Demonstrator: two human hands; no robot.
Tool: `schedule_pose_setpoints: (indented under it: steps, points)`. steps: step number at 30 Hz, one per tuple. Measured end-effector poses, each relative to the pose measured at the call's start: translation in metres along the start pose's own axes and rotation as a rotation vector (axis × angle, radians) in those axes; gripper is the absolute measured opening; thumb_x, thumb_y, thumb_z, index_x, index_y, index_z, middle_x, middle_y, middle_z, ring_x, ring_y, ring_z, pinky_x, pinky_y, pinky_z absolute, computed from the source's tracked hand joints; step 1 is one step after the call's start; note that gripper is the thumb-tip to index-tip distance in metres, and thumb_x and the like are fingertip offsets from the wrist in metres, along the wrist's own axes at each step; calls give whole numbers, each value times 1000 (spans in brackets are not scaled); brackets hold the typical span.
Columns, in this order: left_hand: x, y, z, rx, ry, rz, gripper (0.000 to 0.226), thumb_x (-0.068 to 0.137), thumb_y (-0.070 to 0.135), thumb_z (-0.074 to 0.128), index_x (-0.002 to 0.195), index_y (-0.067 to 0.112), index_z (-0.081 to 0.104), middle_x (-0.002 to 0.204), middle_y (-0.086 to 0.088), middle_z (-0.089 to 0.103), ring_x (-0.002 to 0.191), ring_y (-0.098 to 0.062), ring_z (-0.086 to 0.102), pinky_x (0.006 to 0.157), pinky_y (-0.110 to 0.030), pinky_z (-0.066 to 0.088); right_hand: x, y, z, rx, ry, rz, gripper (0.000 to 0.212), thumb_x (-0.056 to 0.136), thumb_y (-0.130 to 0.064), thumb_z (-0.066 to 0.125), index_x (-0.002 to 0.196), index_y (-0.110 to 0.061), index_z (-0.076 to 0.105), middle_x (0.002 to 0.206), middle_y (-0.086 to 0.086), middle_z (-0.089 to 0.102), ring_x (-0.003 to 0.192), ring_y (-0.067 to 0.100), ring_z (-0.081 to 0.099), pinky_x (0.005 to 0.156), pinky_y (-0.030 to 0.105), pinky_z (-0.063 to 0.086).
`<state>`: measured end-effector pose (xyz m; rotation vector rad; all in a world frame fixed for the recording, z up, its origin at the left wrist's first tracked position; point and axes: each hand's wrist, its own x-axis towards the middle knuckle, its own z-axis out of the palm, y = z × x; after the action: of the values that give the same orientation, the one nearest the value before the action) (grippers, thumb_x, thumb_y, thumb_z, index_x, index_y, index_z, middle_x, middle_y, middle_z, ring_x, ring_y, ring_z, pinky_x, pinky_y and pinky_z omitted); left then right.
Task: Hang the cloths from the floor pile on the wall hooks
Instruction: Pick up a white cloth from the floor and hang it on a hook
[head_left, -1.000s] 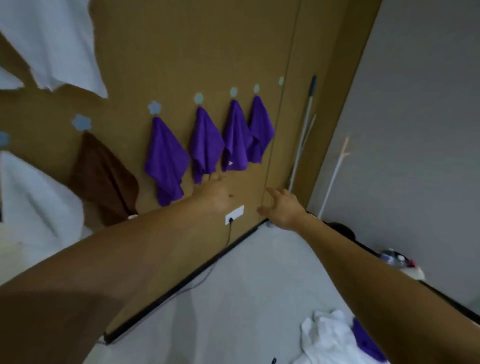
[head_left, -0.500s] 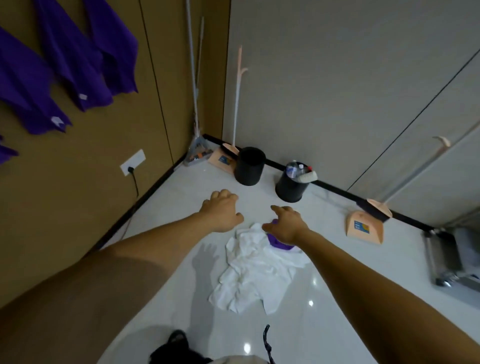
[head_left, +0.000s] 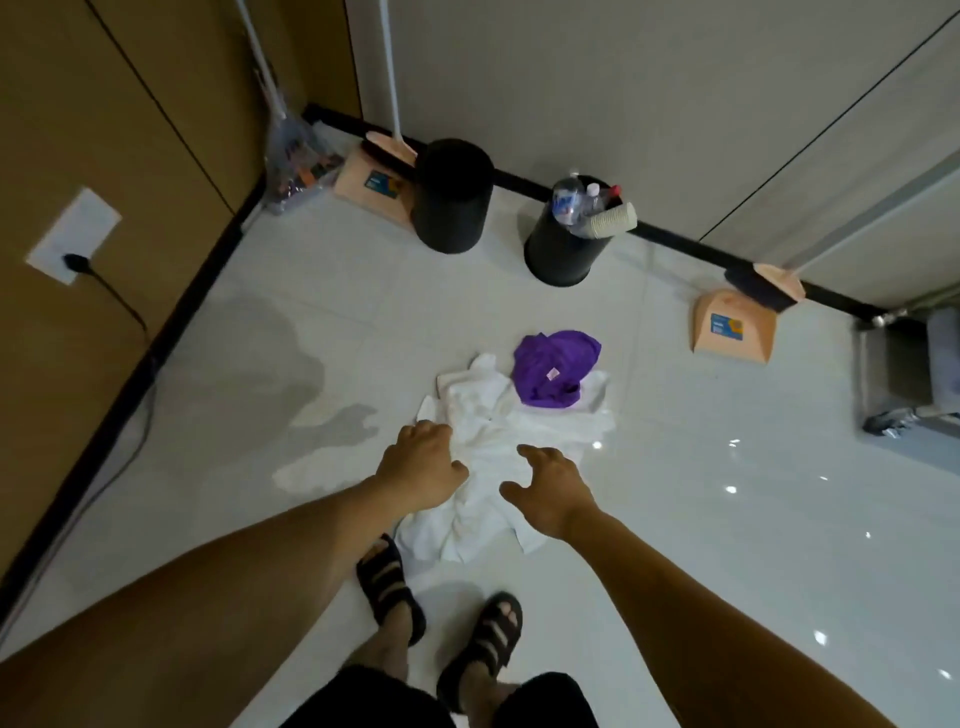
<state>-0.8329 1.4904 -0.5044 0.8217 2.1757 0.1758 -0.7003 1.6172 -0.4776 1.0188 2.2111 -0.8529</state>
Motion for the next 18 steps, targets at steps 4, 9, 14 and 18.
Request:
schedule_pose_setpoints:
  steps: [4,9,14,18]
  points:
    - [62,-24,67,-33,-85,-41,42,86,40,46,120,14,46,124,-8,49,118,-30,44,93,-43,43,71,36,52,4,-95,57,68,89,-41,57,149,-21,31,152,4,33,139,25,30,110,39,33]
    - [154,-64,159,-71,-60,-117,52,88,43,48,133,17,43,132,-7,46,121,-28,44,95,-41,44,186,88,136,-6,-133,79,72,88,-38,61,149,-19,28,151,6,33,139,27,30,107,41,36]
    - [238,-101,245,-75,-45,-154,53,89,43,48,134,15,42,136,-8,45,122,-28,43,96,-43,45,284,133,229,41,-148,104,73,88,-36,63,149,-18,27,152,6,30,139,27,29,105,42,37]
    - [287,-126,296,-86,-60,-182,60,90,40,48,143,15,34,143,-9,38,129,-29,36,99,-42,38,342,154,290,-8,-81,104,79,86,-41,65,149,-16,23,154,6,23,142,27,20,105,43,37]
